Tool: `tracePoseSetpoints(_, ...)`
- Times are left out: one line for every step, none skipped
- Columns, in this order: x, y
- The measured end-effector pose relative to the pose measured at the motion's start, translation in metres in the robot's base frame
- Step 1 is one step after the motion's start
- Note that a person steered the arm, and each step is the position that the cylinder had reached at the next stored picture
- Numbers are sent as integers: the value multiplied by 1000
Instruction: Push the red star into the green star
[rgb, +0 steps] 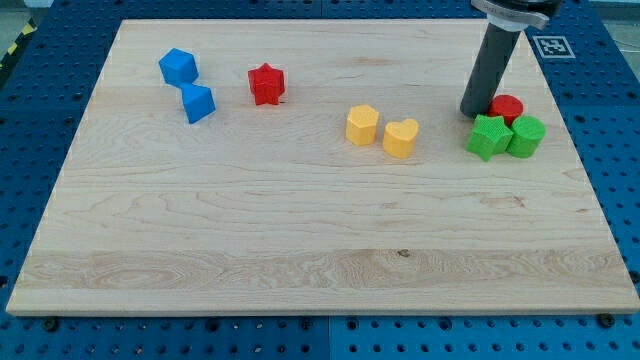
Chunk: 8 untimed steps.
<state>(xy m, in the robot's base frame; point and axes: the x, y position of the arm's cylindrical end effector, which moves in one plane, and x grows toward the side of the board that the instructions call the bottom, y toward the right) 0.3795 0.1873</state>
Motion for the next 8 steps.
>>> tracePoseSetpoints(0, 2)
tracePoseSetpoints(0, 5)
tracePoseSetpoints(-9, -18)
tracePoseSetpoints(-44, -70)
tracePoseSetpoints(-78, -143)
tracePoseSetpoints(-94, -242)
tracePoseSetpoints(-96, -327)
tracePoseSetpoints(-78, -351)
